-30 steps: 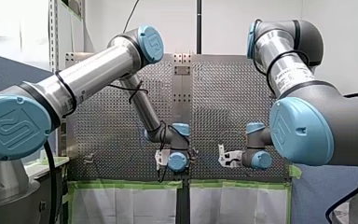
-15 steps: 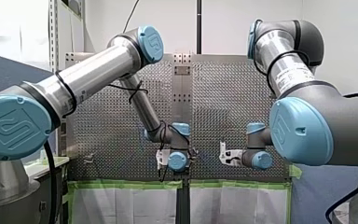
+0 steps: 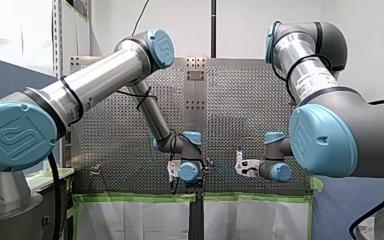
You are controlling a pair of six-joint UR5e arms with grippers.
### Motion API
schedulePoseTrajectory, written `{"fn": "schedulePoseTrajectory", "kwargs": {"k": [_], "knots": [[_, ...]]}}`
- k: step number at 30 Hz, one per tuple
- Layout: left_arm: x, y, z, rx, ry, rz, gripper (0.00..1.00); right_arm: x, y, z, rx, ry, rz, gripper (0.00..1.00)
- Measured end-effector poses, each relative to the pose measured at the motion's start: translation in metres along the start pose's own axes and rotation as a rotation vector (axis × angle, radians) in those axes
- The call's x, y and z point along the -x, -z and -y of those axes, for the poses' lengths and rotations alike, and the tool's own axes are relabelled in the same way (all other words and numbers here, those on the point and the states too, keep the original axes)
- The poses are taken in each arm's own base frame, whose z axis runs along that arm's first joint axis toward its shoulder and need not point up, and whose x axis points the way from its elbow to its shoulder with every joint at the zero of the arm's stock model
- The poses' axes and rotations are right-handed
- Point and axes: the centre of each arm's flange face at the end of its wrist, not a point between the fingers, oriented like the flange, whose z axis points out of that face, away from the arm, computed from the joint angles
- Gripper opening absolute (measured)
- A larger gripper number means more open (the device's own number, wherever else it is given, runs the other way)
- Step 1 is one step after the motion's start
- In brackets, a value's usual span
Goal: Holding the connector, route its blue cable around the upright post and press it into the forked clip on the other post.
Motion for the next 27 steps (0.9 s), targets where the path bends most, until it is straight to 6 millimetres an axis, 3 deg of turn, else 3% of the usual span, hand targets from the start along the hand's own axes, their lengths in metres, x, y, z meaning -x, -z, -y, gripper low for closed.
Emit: {"fn": "schedulePoseTrajectory", "kwargs": {"k": [13,27], "knots": [[-0.008,-0.003,-0.006,-0.009,0.021,-0.016,0.10,0.001,0.000,0.000,0.000,0.000,0.001,0.00],[-0.004,-0.017,-0.014,-0.030,0.050,-0.026,0.10,0.001,0.000,0.000,0.000,0.000,-0.001,0.00]]}}
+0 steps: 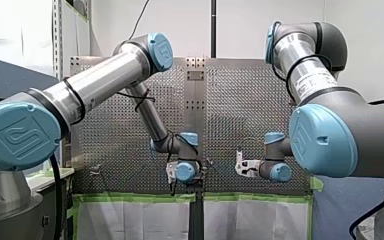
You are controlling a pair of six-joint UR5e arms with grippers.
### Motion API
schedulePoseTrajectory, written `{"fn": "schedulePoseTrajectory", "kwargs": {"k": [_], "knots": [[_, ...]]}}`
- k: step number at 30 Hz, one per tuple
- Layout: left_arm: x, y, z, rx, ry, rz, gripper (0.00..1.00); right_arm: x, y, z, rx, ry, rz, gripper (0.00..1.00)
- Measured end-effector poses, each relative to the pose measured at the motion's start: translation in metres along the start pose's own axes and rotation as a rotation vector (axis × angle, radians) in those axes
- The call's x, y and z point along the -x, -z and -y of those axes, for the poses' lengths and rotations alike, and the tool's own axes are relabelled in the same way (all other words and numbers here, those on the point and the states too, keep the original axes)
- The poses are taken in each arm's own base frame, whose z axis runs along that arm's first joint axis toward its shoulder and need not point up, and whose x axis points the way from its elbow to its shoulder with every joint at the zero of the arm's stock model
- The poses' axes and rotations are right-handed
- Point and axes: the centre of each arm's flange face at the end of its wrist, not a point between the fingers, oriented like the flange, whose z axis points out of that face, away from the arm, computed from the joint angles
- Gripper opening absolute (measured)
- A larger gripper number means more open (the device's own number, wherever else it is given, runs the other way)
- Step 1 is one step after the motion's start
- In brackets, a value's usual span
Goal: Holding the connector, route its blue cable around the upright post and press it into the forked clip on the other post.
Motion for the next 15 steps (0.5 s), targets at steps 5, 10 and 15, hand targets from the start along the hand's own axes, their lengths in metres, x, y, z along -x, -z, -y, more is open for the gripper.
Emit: {"fn": "schedulePoseTrajectory", "kwargs": {"k": [5,10,15], "knots": [[0.004,-0.006,-0.001,-0.009,0.006,-0.007,0.07,0.000,0.000,0.000,0.000,0.000,-0.001,0.00],[0.005,-0.009,-0.003,-0.008,0.009,-0.011,0.07,0.000,0.000,0.000,0.000,0.001,-0.004,0.00],[0.006,-0.011,-0.007,-0.005,0.014,-0.012,0.07,-0.001,-0.002,-0.001,-0.001,-0.002,-0.010,0.00]]}}
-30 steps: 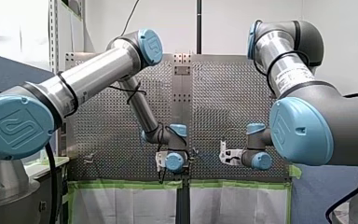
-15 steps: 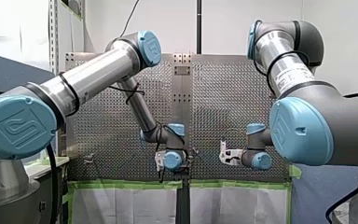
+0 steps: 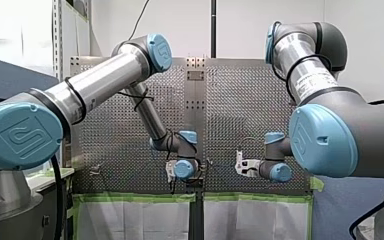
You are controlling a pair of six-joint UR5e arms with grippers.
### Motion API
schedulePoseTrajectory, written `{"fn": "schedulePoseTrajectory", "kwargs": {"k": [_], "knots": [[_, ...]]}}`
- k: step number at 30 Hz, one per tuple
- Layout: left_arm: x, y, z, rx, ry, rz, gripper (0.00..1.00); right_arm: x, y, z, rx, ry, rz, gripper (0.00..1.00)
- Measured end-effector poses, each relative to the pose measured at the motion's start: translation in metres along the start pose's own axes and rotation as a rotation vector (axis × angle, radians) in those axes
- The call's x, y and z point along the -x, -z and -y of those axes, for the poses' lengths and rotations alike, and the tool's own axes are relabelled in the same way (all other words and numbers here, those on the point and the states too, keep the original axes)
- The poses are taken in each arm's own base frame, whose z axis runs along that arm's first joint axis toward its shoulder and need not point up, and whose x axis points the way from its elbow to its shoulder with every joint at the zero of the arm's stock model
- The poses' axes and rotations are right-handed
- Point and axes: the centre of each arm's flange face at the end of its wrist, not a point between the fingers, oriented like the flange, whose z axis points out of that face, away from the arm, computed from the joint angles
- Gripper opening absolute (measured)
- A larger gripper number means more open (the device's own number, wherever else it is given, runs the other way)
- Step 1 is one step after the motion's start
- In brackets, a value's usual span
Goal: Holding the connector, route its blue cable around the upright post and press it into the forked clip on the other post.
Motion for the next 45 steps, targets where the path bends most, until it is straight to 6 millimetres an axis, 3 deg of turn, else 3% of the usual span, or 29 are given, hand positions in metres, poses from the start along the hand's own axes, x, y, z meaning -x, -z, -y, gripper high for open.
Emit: {"fn": "schedulePoseTrajectory", "kwargs": {"k": [13,31,45], "knots": [[0.000,-0.002,-0.005,0.006,-0.011,0.002,0.07,-0.002,-0.002,-0.004,0.001,-0.016,-0.028,0.00],[-0.015,0.002,-0.010,0.006,-0.010,-0.019,0.07,0.022,0.001,-0.005,0.009,-0.017,0.005,0.00],[-0.004,-0.012,-0.006,-0.021,0.004,0.004,0.07,0.015,-0.008,-0.011,0.013,-0.017,-0.003,0.00]]}}
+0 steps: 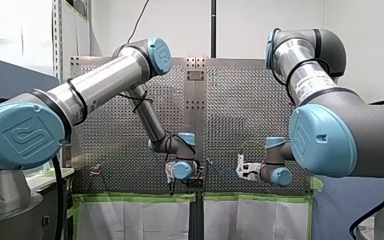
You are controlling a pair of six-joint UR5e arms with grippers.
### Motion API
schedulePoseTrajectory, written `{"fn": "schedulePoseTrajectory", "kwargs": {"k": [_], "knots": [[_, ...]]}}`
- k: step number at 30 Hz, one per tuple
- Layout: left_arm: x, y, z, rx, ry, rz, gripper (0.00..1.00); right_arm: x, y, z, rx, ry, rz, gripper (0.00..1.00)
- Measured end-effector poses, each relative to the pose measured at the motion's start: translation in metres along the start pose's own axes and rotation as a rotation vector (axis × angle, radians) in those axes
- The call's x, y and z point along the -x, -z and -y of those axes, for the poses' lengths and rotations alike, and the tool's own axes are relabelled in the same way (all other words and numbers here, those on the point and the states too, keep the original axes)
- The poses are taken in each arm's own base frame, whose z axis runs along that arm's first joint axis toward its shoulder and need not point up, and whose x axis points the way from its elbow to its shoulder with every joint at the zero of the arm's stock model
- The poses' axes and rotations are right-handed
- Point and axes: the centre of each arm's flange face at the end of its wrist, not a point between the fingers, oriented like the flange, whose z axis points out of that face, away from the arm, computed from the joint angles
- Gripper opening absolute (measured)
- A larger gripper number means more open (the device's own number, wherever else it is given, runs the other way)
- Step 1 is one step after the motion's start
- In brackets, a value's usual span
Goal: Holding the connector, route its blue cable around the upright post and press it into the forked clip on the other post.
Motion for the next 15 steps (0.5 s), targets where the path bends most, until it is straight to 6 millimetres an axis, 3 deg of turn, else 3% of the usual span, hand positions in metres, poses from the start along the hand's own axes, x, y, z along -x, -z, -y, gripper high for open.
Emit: {"fn": "schedulePoseTrajectory", "kwargs": {"k": [15], "knots": [[0.011,-0.015,-0.004,-0.016,0.010,0.000,0.07,-0.021,-0.024,-0.015,0.013,0.003,-0.020,0.00]]}}
